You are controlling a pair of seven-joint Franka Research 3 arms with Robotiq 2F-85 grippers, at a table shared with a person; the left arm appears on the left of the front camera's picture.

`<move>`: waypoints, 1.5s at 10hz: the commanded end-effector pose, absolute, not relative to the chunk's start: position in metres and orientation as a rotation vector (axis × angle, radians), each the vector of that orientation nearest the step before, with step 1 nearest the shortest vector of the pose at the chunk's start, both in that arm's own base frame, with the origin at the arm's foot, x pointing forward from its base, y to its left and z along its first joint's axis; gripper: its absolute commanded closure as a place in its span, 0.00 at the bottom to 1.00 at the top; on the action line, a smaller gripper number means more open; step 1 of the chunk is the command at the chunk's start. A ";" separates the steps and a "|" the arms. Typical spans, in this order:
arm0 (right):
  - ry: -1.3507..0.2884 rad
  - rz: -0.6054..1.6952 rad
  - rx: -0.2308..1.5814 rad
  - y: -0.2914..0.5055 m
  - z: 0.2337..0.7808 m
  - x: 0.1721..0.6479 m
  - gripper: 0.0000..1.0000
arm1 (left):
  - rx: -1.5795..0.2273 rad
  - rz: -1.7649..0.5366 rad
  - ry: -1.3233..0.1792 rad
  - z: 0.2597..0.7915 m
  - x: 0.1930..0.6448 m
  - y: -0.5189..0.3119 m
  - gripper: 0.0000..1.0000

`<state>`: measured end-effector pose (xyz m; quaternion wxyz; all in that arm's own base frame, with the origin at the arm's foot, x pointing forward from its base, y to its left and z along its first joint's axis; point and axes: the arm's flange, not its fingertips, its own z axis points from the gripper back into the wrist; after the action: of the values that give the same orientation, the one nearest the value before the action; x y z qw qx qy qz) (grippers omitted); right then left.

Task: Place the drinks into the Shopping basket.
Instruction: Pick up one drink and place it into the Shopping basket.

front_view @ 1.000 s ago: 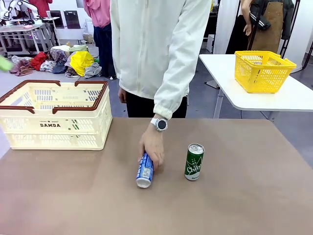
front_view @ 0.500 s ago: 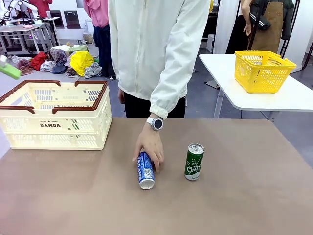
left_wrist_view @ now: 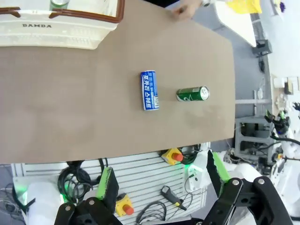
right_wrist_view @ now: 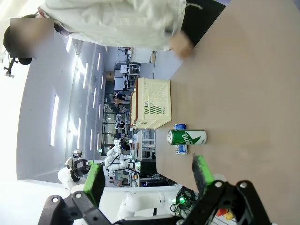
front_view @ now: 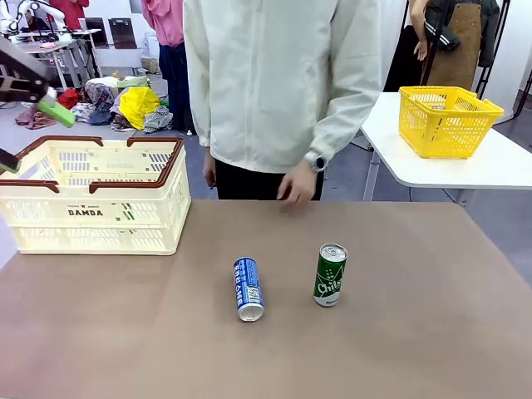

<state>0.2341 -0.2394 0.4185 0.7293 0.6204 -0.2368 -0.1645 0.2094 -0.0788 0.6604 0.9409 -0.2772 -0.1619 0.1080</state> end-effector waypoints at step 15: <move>-0.530 -0.338 1.366 -0.240 0.419 0.233 0.00 | -0.132 -0.005 -0.120 0.443 0.424 -0.595 0.00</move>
<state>0.2341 -0.2393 0.4186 0.7293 0.6205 -0.2368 -0.1643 0.3995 -0.5407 0.4241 0.9940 -0.0774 -0.0769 0.0095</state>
